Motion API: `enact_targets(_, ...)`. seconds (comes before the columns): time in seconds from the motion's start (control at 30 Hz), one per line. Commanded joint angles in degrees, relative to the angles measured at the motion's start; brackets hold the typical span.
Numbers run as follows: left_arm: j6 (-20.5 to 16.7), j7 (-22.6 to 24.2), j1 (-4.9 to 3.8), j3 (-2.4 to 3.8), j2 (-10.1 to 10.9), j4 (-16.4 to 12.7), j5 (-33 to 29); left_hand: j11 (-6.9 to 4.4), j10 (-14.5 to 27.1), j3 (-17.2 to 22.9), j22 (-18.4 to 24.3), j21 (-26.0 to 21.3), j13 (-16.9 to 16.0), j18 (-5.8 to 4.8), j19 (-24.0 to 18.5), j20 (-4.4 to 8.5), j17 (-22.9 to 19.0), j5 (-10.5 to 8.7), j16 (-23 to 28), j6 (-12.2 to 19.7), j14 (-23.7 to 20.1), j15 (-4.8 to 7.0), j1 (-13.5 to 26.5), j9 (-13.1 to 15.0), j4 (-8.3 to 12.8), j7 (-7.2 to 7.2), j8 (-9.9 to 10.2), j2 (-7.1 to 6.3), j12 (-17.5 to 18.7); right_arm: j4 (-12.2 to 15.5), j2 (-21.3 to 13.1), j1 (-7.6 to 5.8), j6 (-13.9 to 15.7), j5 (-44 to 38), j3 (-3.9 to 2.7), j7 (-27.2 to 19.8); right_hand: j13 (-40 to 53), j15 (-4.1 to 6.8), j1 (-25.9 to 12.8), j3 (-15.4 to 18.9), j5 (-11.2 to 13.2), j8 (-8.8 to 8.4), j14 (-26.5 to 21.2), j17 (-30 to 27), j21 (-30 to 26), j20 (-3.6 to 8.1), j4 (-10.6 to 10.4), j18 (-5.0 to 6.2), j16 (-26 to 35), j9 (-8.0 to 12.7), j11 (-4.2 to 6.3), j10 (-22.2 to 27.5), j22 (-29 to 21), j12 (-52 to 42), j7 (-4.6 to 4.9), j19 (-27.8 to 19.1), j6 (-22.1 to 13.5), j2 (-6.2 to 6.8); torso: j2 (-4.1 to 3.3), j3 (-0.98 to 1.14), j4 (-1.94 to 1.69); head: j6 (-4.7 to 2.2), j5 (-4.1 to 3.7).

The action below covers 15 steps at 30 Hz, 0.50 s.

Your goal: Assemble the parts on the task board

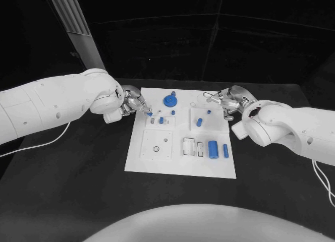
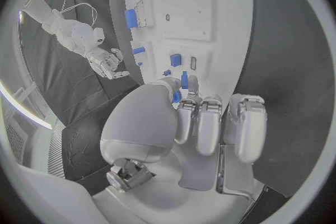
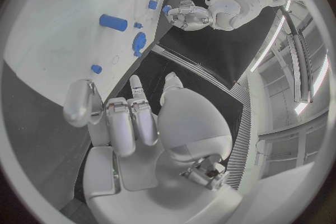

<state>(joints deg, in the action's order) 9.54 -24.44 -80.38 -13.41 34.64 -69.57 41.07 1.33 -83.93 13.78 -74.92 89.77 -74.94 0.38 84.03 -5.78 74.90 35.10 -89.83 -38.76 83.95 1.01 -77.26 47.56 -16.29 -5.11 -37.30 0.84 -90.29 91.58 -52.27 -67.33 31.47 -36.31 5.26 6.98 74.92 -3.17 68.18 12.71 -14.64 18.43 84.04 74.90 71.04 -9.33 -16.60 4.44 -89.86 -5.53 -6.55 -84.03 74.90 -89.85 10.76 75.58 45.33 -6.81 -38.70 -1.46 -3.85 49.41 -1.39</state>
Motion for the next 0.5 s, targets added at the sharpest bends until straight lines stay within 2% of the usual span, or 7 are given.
enact_targets(0.03,-5.2,-2.73,0.07,0.01,0.54,-1.19,0.13,0.41,-6.07,-0.23,-15.08,0.23,-15.06,-0.38,5.97,-0.06,15.1,-0.28,-0.17,0.41,6.05,-0.18,0.06,-0.01,-0.23,-0.1,-0.4,0.44,0.29,0.08,-0.08,-0.07,0.07,-0.18,-0.03,-0.39,15.08,0.33,0.56,0.34,-0.19,0.23,5.96,15.1,-0.34,0.26,-0.01,0.8,-0.14,-0.09,0.09,-5.97,5.14,-0.15,-0.06,-0.12,-0.36,0.17,-0.05,-0.01,0.05,0.03,0.1)
enact_targets(0.23,-8.86,-3.75,0.52,0.0,1.64,-3.67,2.03,0.43,-6.07,-0.28,-15.08,0.23,-15.06,-0.38,5.97,-0.06,15.1,-0.42,-0.17,0.6,6.05,-0.19,0.05,-0.06,-0.25,-0.13,-0.37,0.45,0.29,0.13,-0.19,-0.07,0.06,-0.18,-0.02,-0.43,15.08,0.33,0.56,0.34,-0.19,0.23,5.96,15.1,-0.34,0.26,-0.01,0.8,-0.14,-0.09,0.09,-5.97,5.14,-0.15,-0.06,-0.12,-0.36,0.17,-0.04,-0.01,0.01,0.21,0.14)
enact_targets(0.5,-10.62,-4.03,0.97,0.0,2.16,-5.47,2.84,0.44,-6.07,-0.29,-15.08,0.23,-15.06,-0.38,5.97,-0.07,15.1,-0.45,-0.17,0.72,6.05,-0.19,0.03,-0.08,-0.25,-0.15,-0.35,0.47,0.29,0.22,-0.31,-0.07,0.08,-0.18,-0.02,-0.48,15.08,0.33,0.56,0.34,-0.19,0.23,5.96,15.1,-0.34,0.26,-0.01,0.8,-0.14,-0.09,0.09,-5.97,5.14,-0.15,-0.06,-0.12,-0.36,0.17,-0.01,0.01,0.1,0.33,0.18)
